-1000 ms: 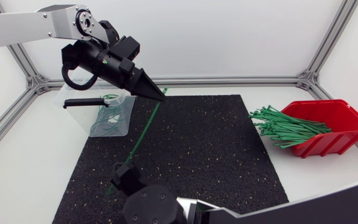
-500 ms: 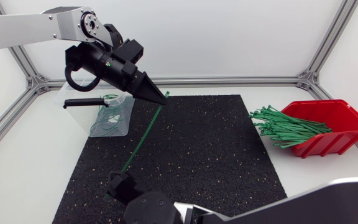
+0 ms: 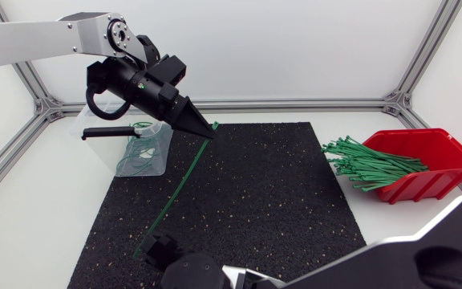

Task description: Take a green cable tie from the red box, thread the tail through the head to close it, then place it in the transparent bin on the left.

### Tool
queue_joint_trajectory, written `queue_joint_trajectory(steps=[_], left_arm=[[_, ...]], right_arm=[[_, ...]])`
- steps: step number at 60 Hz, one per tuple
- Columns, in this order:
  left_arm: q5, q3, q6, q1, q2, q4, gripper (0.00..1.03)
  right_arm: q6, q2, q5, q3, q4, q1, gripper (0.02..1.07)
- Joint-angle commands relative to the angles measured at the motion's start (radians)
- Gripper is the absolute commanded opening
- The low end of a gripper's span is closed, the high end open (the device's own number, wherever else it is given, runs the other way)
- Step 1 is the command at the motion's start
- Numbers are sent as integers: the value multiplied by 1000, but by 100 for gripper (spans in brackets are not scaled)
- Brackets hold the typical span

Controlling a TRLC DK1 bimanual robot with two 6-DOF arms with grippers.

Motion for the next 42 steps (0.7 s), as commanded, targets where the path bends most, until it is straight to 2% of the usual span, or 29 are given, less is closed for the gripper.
queue_joint_trajectory(steps=[1, 20, 30, 42], left_arm=[[4, 8, 40, -3, 19, -25, 3], [4, -1, 57, -4, 30, -28, 3], [6, -3, 71, 2, 30, -39, 3], [6, -1, 87, 4, 31, -51, 3]], right_arm=[[-33, 24, -6, 21, 24, -1, 41], [-36, 44, -9, 63, 26, -1, 39], [-43, 68, -9, 67, 26, -2, 34], [-45, 81, -6, 83, 26, -6, 32]])
